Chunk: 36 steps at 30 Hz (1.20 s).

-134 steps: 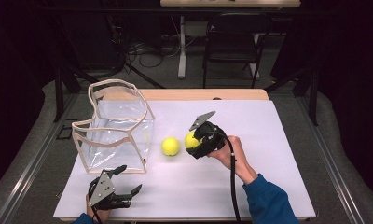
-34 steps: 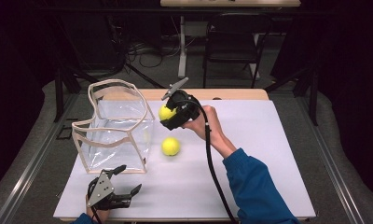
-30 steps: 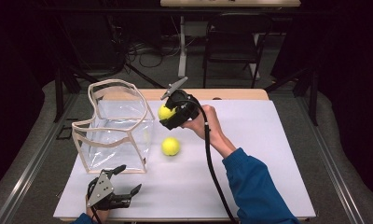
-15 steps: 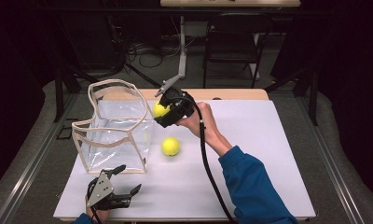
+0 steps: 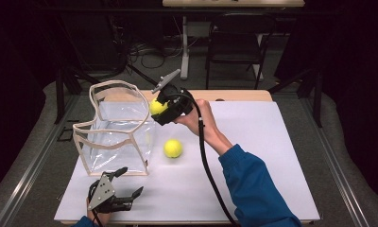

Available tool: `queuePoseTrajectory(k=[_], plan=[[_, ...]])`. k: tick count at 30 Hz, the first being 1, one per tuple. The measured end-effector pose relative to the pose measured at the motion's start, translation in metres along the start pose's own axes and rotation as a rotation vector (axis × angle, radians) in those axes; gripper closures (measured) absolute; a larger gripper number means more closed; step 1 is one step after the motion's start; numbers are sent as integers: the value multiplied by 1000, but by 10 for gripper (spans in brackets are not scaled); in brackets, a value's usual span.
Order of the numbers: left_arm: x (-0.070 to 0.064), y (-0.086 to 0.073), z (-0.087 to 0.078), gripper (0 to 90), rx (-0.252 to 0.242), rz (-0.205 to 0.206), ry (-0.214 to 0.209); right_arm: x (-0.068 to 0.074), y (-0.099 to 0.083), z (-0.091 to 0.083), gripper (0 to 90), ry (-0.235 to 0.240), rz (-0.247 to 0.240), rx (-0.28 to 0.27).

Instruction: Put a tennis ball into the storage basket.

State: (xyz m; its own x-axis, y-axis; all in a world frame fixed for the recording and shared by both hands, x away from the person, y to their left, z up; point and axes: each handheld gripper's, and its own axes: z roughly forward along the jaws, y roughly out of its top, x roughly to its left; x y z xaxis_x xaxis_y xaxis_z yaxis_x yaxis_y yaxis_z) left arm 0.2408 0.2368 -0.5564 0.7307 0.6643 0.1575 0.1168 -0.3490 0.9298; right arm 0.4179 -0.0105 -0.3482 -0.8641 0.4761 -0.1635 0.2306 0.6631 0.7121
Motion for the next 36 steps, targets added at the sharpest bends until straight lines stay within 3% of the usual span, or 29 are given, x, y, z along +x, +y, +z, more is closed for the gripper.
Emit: queuePoseTrajectory(k=[36], plan=[[0,0,0,161,-11,-10,2,2,26,-1,258,1,-6,-60]])
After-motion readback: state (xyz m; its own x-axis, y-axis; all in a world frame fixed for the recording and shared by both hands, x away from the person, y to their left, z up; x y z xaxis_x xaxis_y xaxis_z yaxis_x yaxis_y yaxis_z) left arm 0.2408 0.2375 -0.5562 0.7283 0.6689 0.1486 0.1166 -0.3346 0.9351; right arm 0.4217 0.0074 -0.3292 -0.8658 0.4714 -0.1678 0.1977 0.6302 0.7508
